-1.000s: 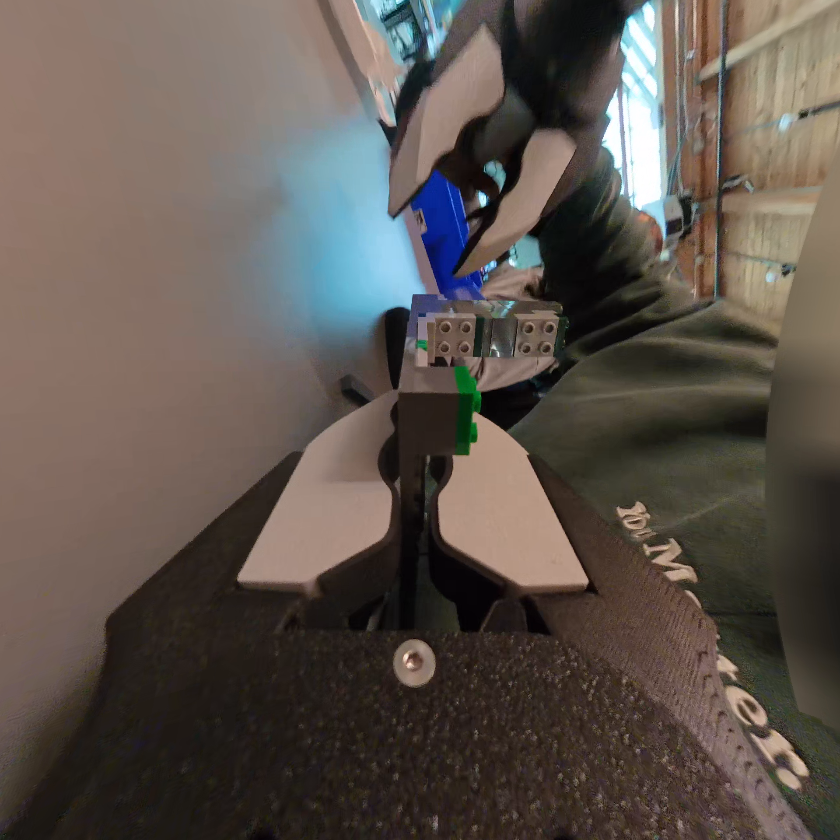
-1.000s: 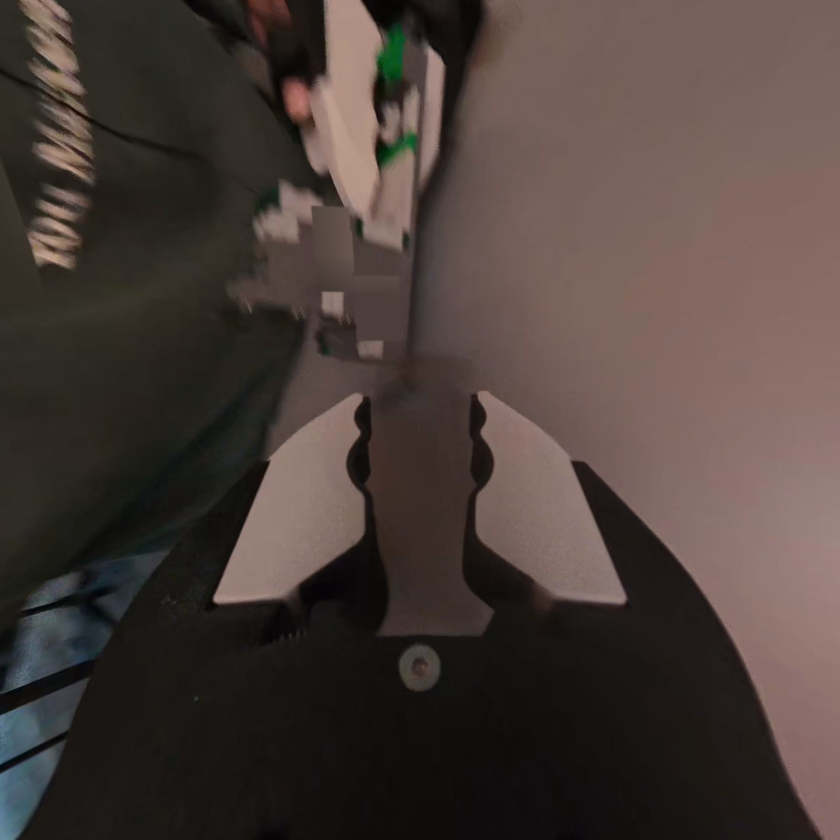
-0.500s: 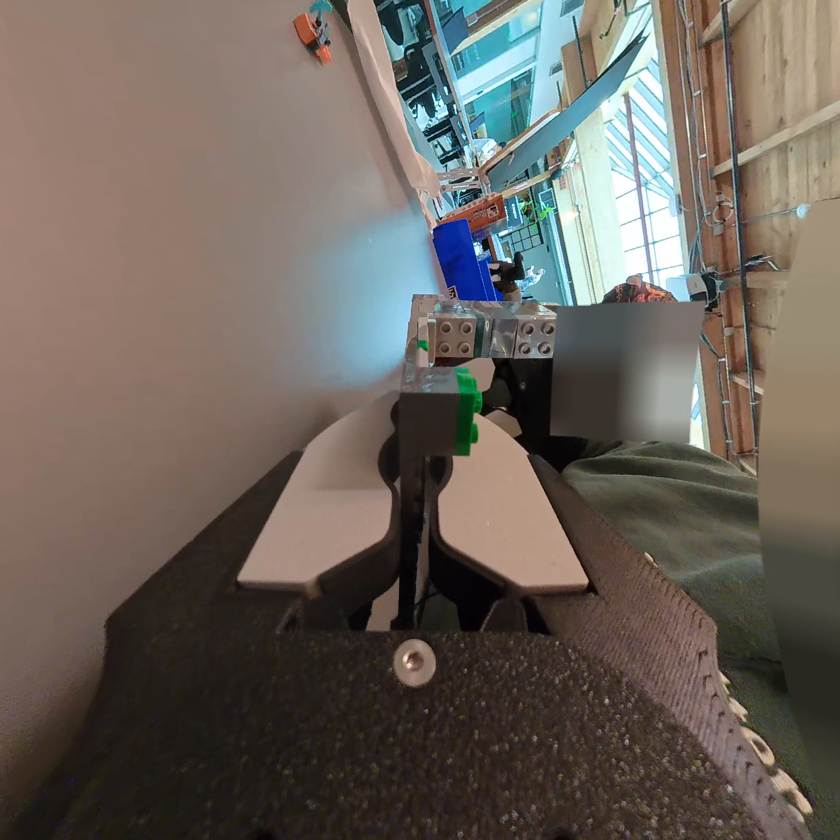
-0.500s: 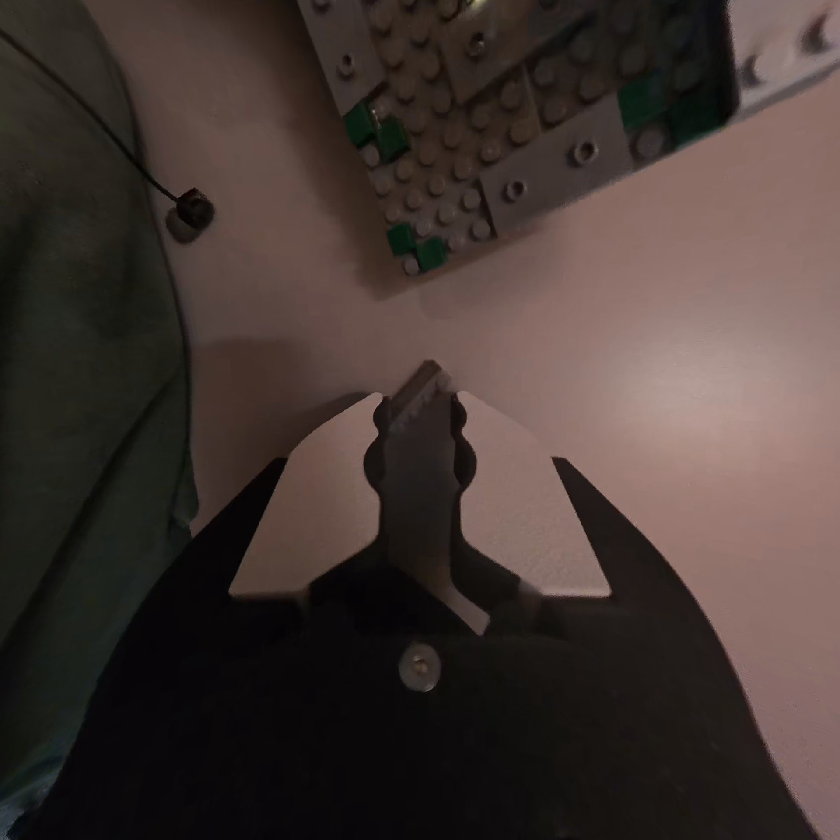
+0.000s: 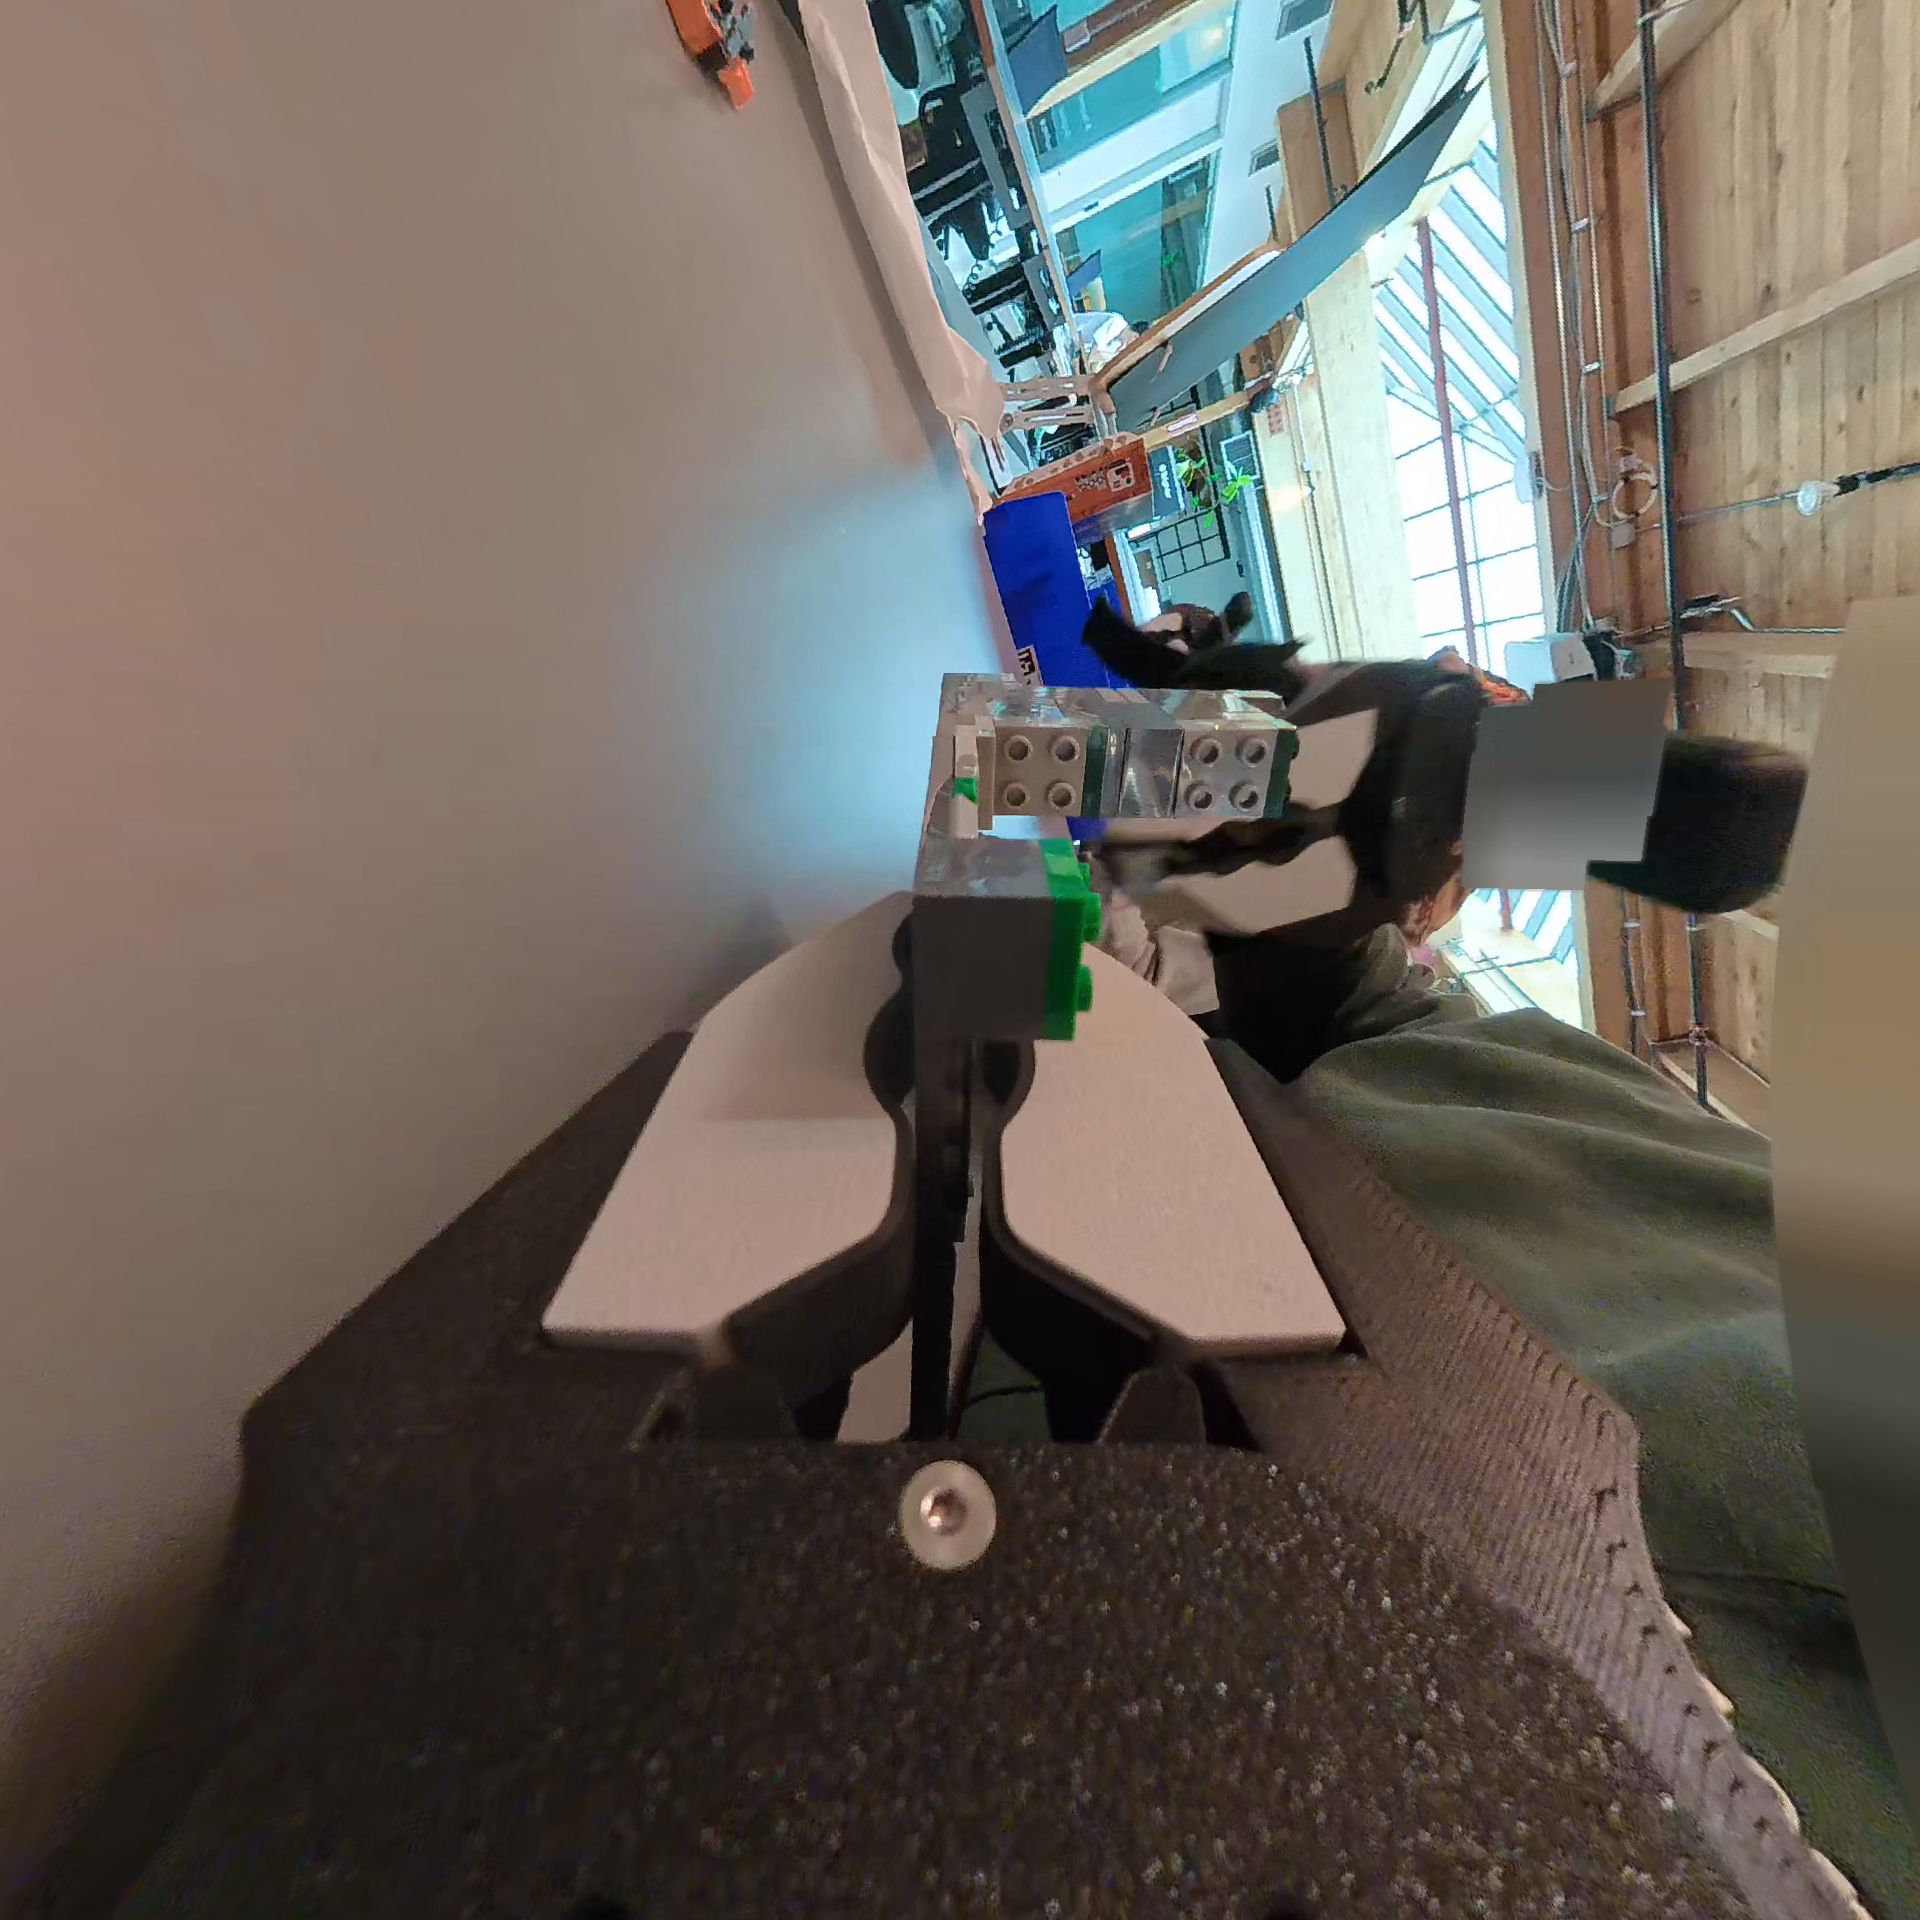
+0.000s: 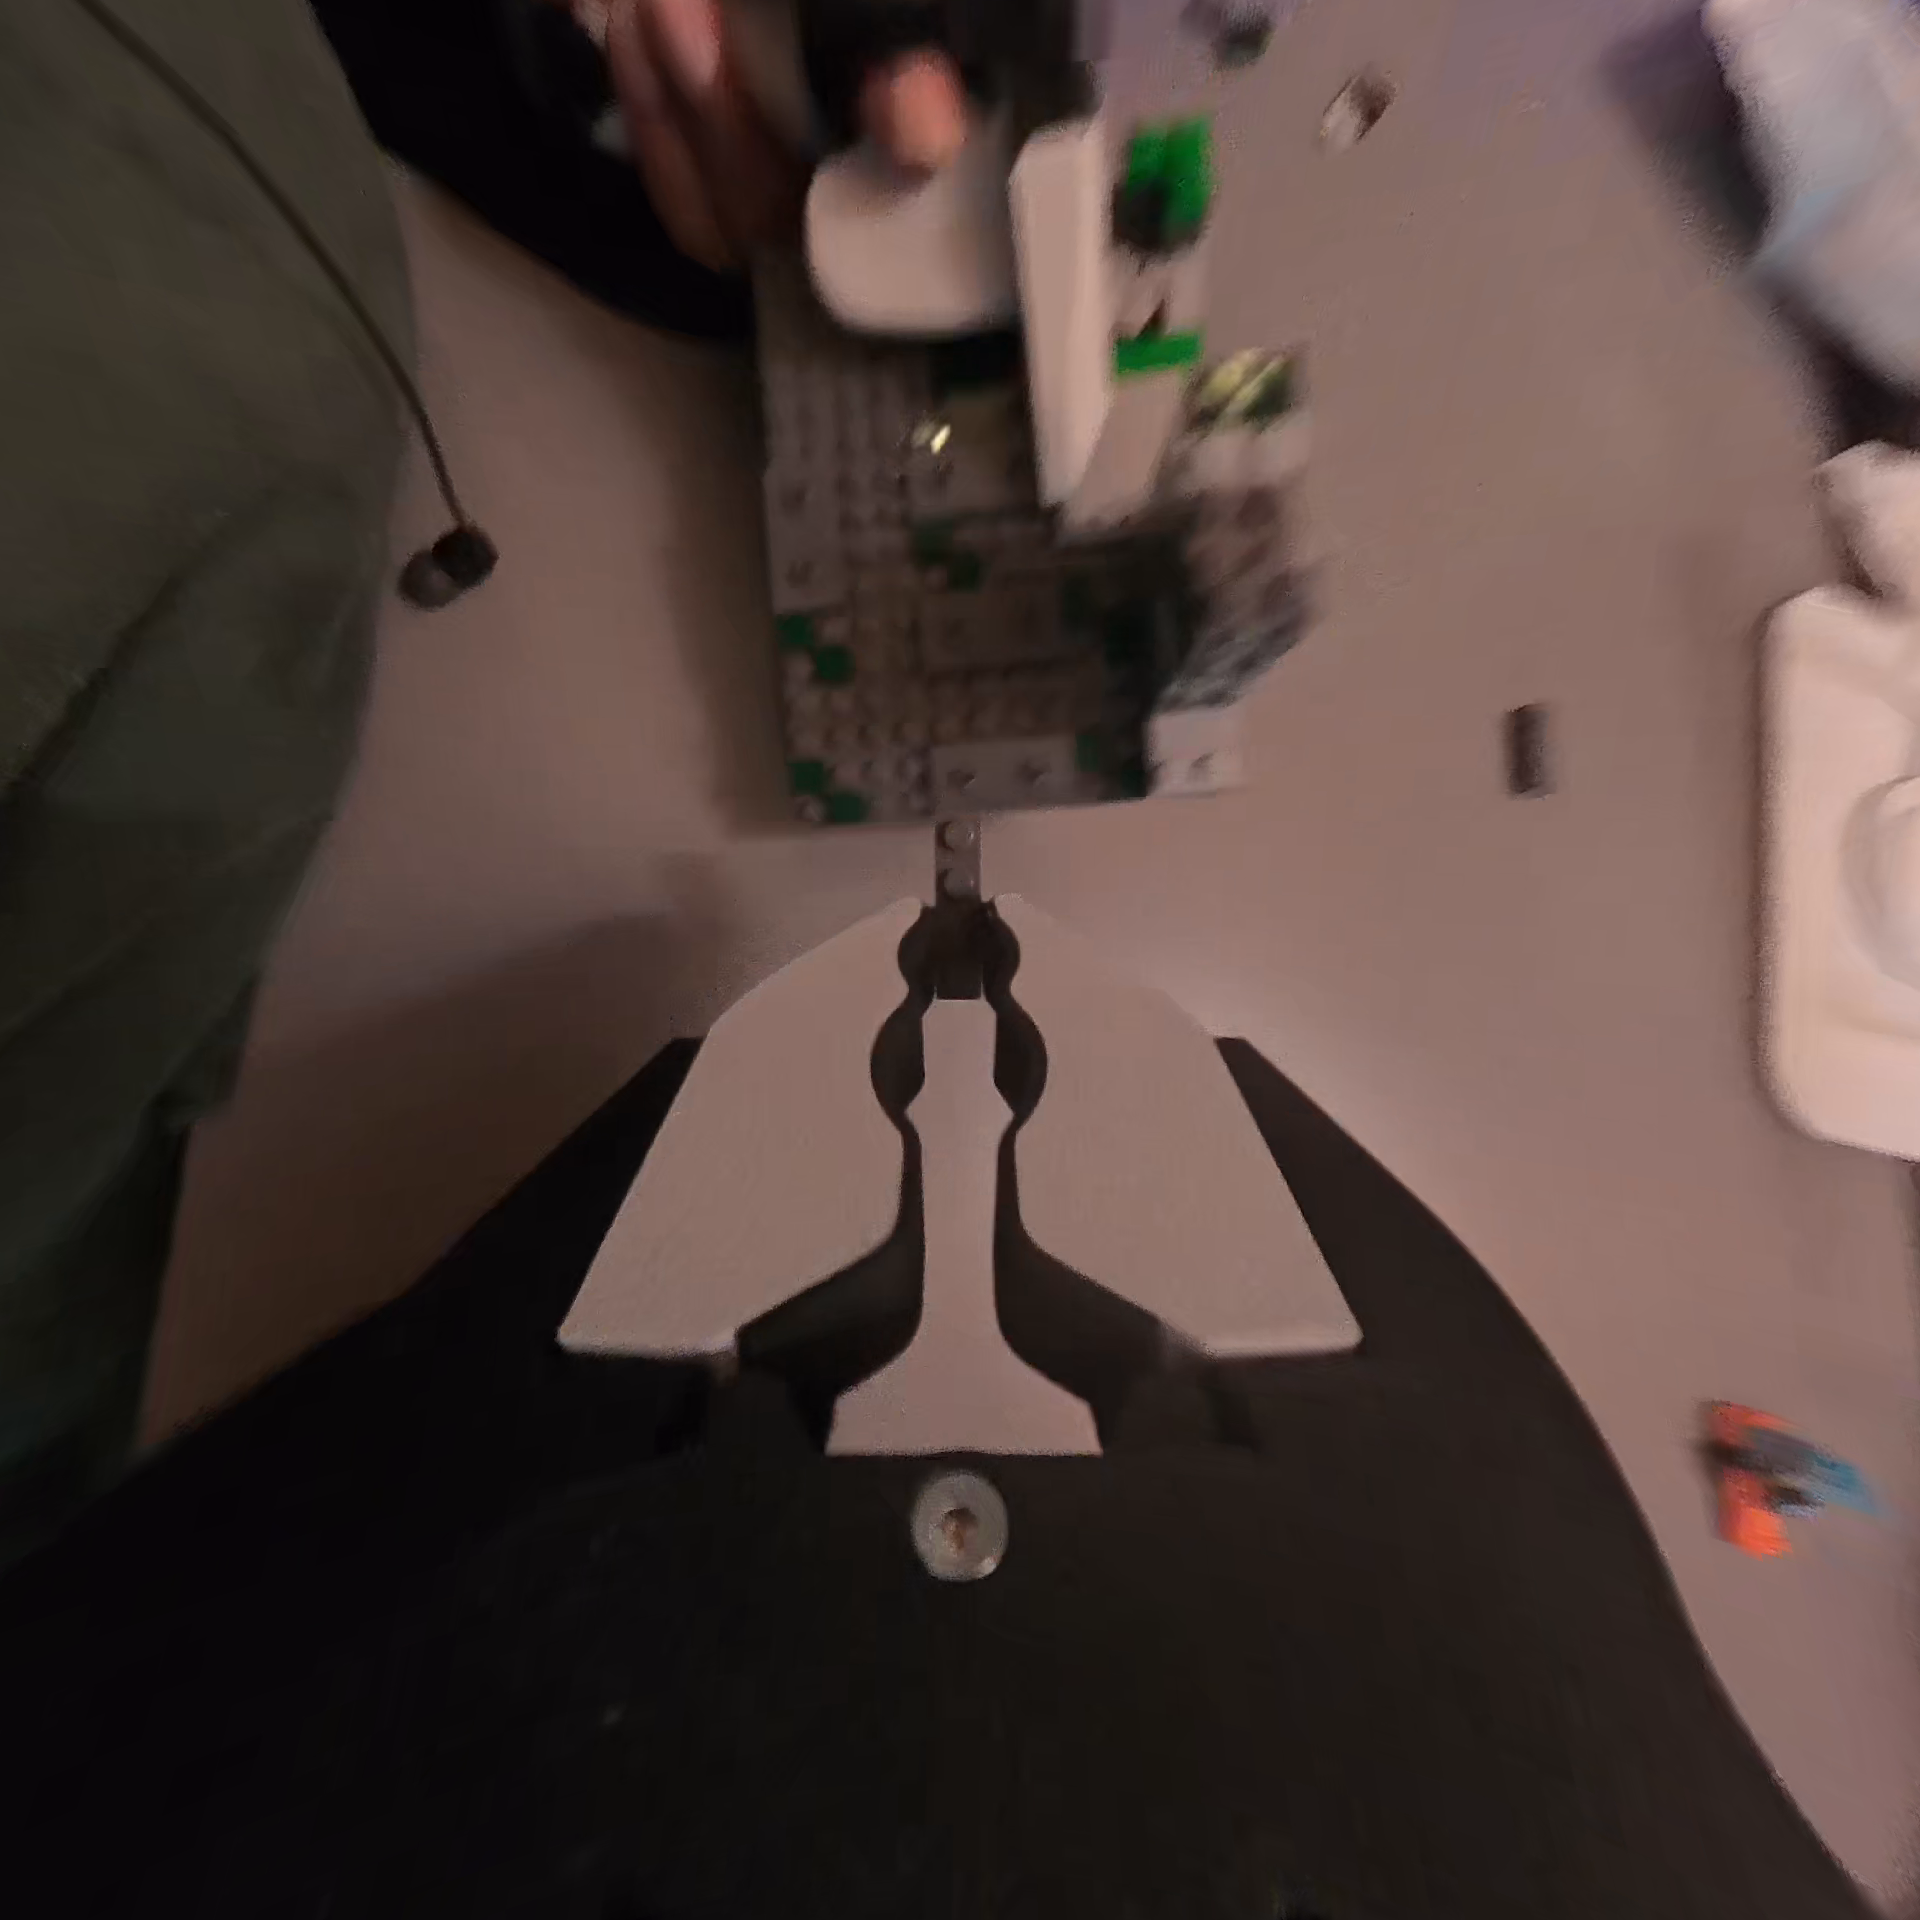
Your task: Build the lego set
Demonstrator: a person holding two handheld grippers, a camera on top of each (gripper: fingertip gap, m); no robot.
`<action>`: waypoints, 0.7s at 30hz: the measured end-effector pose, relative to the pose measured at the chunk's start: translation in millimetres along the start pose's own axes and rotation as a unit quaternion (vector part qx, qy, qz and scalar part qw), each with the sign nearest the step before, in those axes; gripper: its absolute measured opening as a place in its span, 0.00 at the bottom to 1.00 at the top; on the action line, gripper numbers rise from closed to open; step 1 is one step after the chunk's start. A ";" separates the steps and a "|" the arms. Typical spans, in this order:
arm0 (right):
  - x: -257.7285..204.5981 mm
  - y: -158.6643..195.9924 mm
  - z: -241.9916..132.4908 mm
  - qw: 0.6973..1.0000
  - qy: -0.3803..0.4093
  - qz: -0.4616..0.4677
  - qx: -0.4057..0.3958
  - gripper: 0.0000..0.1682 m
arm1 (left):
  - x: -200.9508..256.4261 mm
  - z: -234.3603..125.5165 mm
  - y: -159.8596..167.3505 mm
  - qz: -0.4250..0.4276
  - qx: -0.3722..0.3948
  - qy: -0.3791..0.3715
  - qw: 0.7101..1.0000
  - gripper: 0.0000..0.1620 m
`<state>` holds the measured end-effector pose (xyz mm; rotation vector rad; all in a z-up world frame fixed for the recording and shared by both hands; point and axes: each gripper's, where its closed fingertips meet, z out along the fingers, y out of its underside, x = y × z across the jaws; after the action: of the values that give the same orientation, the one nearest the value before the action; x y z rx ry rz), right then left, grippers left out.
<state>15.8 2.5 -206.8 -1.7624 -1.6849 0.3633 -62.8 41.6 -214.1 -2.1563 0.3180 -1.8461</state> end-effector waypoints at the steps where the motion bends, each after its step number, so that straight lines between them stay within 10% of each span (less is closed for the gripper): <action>1: 9.4 -10.5 -9.7 1.000 0.019 -0.012 0.016 0.05 | 0.7 1.6 0.8 0.002 -0.002 0.000 1.000 0.04; 8: 40.4 -69.8 -37.2 0.993 0.078 -0.046 0.071 0.05 | 5.1 15.6 4.0 0.014 -0.002 -0.003 1.000 0.04; 21: 40.0 -49.9 -10.5 0.997 0.058 -0.048 -0.001 0.05 | 5.4 25.3 9.4 0.005 -0.008 0.005 1.000 0.04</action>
<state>-11.4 35.6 -158.2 -1.6631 -1.6801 0.2129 -36.8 32.7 -216.1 -2.1523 0.3471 -1.8550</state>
